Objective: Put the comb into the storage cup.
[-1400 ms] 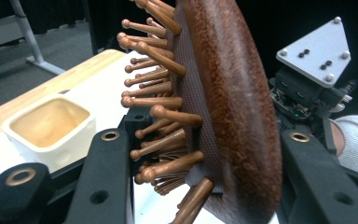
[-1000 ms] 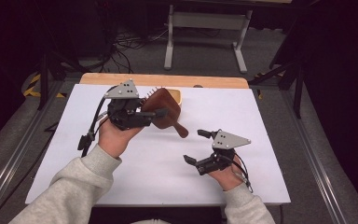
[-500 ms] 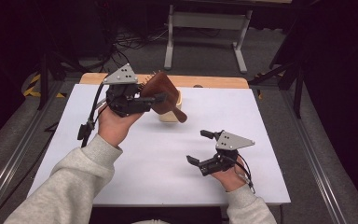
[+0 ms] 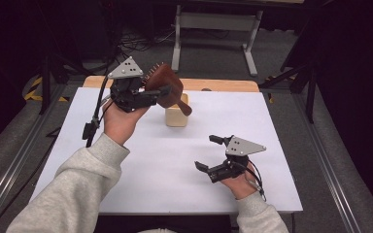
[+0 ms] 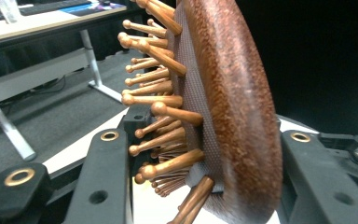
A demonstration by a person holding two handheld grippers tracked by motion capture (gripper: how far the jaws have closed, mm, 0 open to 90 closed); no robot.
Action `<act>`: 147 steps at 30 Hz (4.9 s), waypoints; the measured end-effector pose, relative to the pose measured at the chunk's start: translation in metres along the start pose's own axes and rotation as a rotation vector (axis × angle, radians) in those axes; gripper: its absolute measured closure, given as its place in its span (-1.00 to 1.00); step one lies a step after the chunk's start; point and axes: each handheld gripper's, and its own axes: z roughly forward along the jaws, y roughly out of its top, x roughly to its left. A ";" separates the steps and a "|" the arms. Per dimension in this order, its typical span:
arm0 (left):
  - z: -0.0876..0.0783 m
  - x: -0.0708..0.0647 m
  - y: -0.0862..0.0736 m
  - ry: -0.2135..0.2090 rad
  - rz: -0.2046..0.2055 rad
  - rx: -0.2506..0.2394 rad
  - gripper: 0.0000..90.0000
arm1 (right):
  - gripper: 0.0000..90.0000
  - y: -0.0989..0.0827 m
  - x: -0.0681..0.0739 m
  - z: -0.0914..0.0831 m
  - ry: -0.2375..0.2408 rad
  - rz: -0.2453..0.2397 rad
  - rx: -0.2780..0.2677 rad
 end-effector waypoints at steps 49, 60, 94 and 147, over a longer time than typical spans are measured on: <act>0.050 0.043 -0.021 0.184 -0.113 0.049 0.23 | -0.98 -0.003 -0.006 -0.001 0.003 0.018 0.002; 0.059 0.049 -0.033 0.174 -0.148 0.076 0.21 | -0.98 -0.003 -0.006 -0.001 0.006 0.017 0.004; 0.088 0.052 -0.055 0.160 -0.173 0.144 0.09 | -0.97 -0.003 -0.006 -0.003 0.016 0.017 -0.006; -0.040 0.009 -0.047 0.083 0.092 -0.077 -1.00 | -0.97 0.004 -0.013 -0.016 0.001 0.020 -0.034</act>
